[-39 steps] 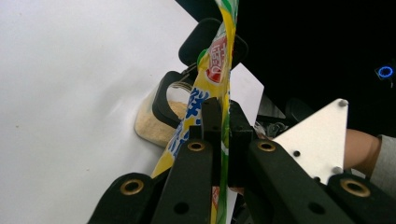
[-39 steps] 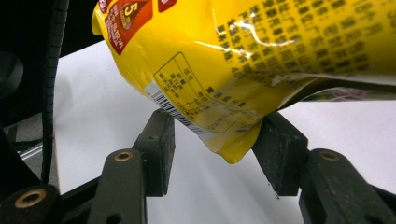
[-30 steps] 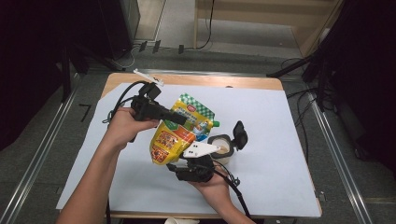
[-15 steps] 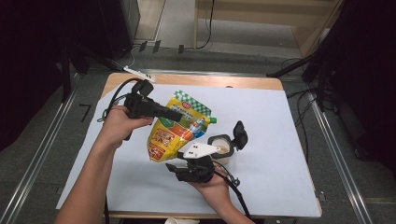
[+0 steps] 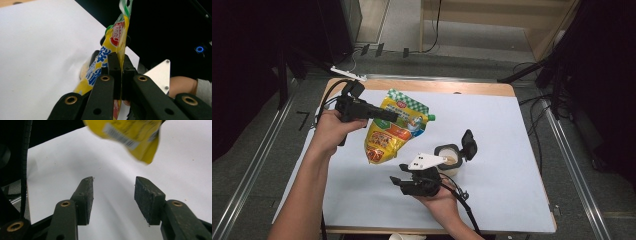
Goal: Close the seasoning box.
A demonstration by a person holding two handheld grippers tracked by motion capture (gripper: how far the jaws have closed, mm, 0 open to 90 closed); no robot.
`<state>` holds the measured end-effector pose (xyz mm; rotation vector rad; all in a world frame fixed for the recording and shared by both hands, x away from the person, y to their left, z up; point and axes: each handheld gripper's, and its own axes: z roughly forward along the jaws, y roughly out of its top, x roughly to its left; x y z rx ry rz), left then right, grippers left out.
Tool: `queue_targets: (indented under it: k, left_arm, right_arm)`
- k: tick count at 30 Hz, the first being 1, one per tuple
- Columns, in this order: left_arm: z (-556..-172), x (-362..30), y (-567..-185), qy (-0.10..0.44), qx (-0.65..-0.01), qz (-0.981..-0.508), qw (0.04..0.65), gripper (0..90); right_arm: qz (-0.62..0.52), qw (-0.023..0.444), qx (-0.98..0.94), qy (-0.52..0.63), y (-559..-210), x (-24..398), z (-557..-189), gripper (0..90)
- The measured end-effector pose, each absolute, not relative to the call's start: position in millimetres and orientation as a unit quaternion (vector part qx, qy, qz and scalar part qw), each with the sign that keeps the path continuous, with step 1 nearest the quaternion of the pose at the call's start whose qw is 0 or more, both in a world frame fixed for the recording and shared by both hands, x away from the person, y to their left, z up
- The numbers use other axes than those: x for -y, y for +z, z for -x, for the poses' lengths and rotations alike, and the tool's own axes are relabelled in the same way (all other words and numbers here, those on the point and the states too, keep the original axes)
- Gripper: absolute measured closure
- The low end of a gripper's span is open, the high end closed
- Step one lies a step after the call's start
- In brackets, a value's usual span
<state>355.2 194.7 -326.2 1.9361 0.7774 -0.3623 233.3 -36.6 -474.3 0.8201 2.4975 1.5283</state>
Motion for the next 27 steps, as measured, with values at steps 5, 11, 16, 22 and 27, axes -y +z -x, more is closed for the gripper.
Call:
queue_targets:
  k: [5,11,16,22,27]
  left_arm:
    - [-367.8,-207.1,-337.1,-0.146,-0.349,-0.779,0.5,90.0]
    - [-381.9,-213.9,-349.9,-0.122,-0.365,-0.773,0.503,90.0]
    - [-393.7,-212.3,-361.5,-0.106,-0.374,-0.775,0.498,90.0]
    - [-404.7,-208.0,-372.5,-0.099,-0.377,-0.772,0.503,90.0]
    - [-411.3,-204.2,-380.5,-0.091,-0.381,-0.77,0.504,90.0]
  right_arm:
    - [-0.272,0.046,-0.822,0.499,-476.0,36.5,-233.0,50.8]
    - [-0.275,0.048,-0.823,0.494,-477.6,38.4,-232.5,50.5]
    - [-0.28,0.049,-0.823,0.492,-478.9,41.3,-231.3,50.4]
    - [-0.288,0.053,-0.82,0.491,-480.1,45.5,-230.8,50.4]
    - [-0.292,0.057,-0.819,0.49,-481.1,47.8,-230.1,50.4]
